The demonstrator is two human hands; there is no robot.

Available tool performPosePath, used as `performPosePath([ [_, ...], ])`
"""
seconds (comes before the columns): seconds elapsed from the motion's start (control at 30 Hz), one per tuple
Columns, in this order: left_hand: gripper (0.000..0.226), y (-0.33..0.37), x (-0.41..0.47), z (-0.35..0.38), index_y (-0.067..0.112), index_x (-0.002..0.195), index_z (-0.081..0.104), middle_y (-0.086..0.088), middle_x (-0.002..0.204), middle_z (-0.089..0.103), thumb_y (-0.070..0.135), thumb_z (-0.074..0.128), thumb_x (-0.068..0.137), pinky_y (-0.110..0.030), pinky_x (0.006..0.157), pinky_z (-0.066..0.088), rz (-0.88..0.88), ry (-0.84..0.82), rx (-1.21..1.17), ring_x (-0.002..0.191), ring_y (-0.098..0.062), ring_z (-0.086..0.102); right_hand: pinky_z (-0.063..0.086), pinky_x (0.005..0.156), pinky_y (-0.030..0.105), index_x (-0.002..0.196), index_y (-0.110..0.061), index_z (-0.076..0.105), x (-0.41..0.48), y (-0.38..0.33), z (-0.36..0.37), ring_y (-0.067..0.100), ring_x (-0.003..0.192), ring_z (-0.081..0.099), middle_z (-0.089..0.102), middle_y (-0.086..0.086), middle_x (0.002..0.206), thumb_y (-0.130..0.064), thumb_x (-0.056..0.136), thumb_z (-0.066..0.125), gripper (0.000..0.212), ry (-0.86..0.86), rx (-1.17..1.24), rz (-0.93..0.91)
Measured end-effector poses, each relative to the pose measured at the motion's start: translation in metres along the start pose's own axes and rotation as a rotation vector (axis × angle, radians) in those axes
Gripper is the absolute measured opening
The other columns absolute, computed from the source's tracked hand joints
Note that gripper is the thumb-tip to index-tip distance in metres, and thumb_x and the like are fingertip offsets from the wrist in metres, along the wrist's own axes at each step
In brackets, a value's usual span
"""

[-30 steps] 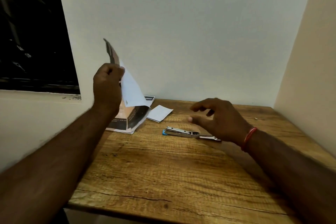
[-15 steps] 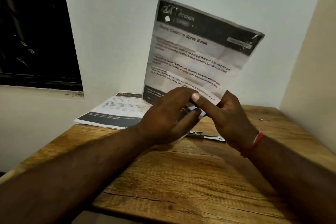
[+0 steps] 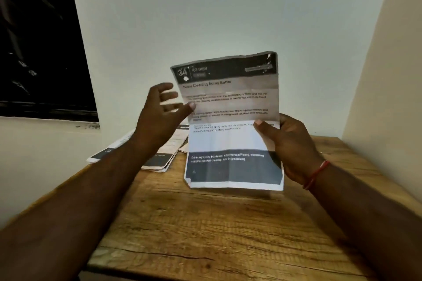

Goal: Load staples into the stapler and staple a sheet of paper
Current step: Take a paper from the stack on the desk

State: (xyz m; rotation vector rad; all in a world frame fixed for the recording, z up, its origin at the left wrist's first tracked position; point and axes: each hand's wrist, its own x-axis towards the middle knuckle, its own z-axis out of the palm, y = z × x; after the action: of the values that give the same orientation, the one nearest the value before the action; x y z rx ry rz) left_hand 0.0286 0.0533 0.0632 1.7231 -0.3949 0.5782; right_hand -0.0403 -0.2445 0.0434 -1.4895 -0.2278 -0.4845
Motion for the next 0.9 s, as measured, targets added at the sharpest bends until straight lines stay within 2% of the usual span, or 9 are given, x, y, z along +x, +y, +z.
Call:
performPosePath([
  [0.1, 0.077, -0.015, 0.004, -0.006, 0.019, 0.154, 0.058, -0.009, 0.140, 0.079, 0.034, 0.095, 0.089, -0.060, 0.112, 0.061, -0.243, -0.334, -0.209, 0.126, -0.032, 0.079, 0.070, 0.088, 0.041, 0.121, -0.011, 0.081, 0.000, 0.002, -0.003, 0.034, 0.105, 0.082, 0.086, 0.011, 0.117, -0.010, 0.103, 0.075, 0.019, -0.069, 0.047, 0.067],
  [0.23, 0.057, -0.024, -0.005, 0.000, 0.014, 0.149, 0.068, -0.011, 0.142, 0.079, 0.018, 0.081, 0.094, -0.052, 0.105, 0.066, -0.338, -0.552, -0.359, 0.131, -0.038, 0.076, 0.063, 0.104, 0.062, 0.128, -0.011, 0.079, 0.003, 0.005, -0.009, 0.047, 0.121, 0.076, 0.083, 0.016, 0.125, -0.009, 0.104, 0.072, 0.025, -0.099, 0.108, 0.171],
  [0.43, 0.042, -0.021, -0.007, 0.002, 0.002, 0.135, 0.076, -0.018, 0.142, 0.078, -0.008, 0.069, 0.096, -0.036, 0.099, 0.068, -0.349, -0.504, -0.534, 0.129, -0.034, 0.077, 0.059, 0.107, 0.066, 0.135, -0.007, 0.073, 0.005, 0.000, -0.017, 0.051, 0.120, 0.075, 0.079, 0.023, 0.133, 0.004, 0.103, 0.062, 0.036, -0.108, 0.229, 0.230],
  [0.53, 0.039, -0.018, -0.008, -0.001, 0.006, 0.116, 0.088, -0.018, 0.131, 0.082, -0.018, 0.061, 0.100, -0.026, 0.091, 0.068, -0.305, -0.478, -0.529, 0.115, -0.029, 0.082, 0.062, 0.101, 0.062, 0.106, -0.009, 0.081, 0.005, -0.002, -0.022, 0.043, 0.103, 0.078, 0.081, 0.021, 0.123, 0.009, 0.101, 0.058, 0.029, -0.085, 0.259, 0.226],
  [0.6, 0.050, -0.017, -0.008, -0.007, 0.004, 0.100, 0.091, -0.022, 0.127, 0.083, -0.022, 0.049, 0.102, -0.025, 0.076, 0.069, -0.358, -0.507, -0.520, 0.101, -0.030, 0.085, 0.064, 0.097, 0.056, 0.090, -0.009, 0.081, 0.006, -0.001, -0.025, 0.039, 0.103, 0.079, 0.082, 0.020, 0.120, 0.010, 0.101, 0.058, 0.032, -0.091, 0.253, 0.229],
  [0.63, 0.053, -0.017, -0.008, -0.010, 0.002, 0.098, 0.090, -0.027, 0.131, 0.080, -0.023, 0.044, 0.101, -0.029, 0.074, 0.070, -0.389, -0.540, -0.519, 0.100, -0.033, 0.086, 0.067, 0.091, 0.054, 0.088, -0.009, 0.079, 0.007, -0.001, -0.027, 0.040, 0.103, 0.080, 0.082, 0.020, 0.121, 0.009, 0.102, 0.058, 0.031, -0.093, 0.225, 0.233],
  [0.73, 0.057, -0.017, -0.010, -0.019, -0.005, 0.109, 0.087, -0.038, 0.138, 0.072, -0.011, 0.032, 0.094, -0.043, 0.090, 0.070, -0.412, -0.695, -0.539, 0.116, -0.043, 0.079, 0.069, 0.063, 0.042, 0.088, -0.011, 0.080, 0.007, 0.000, -0.031, 0.032, 0.080, 0.083, 0.083, 0.019, 0.102, 0.005, 0.105, 0.063, 0.029, -0.093, 0.096, 0.231],
  [0.8, 0.055, -0.016, -0.011, -0.022, -0.007, 0.116, 0.085, -0.037, 0.141, 0.071, 0.001, 0.037, 0.091, -0.046, 0.099, 0.067, -0.425, -0.779, -0.575, 0.126, -0.046, 0.074, 0.068, 0.061, 0.039, 0.090, -0.012, 0.082, 0.006, 0.001, -0.031, 0.030, 0.077, 0.083, 0.083, 0.019, 0.100, 0.001, 0.105, 0.067, 0.026, -0.096, 0.008, 0.223],
  [0.9, 0.044, -0.013, -0.013, -0.019, -0.002, 0.121, 0.085, -0.034, 0.146, 0.069, 0.015, 0.052, 0.099, -0.044, 0.099, 0.067, -0.458, -0.847, -0.574, 0.129, -0.044, 0.073, 0.068, 0.065, 0.037, 0.089, -0.016, 0.084, 0.004, 0.001, -0.028, 0.031, 0.081, 0.082, 0.084, 0.019, 0.104, -0.002, 0.105, 0.069, 0.025, -0.135, -0.087, 0.205],
])
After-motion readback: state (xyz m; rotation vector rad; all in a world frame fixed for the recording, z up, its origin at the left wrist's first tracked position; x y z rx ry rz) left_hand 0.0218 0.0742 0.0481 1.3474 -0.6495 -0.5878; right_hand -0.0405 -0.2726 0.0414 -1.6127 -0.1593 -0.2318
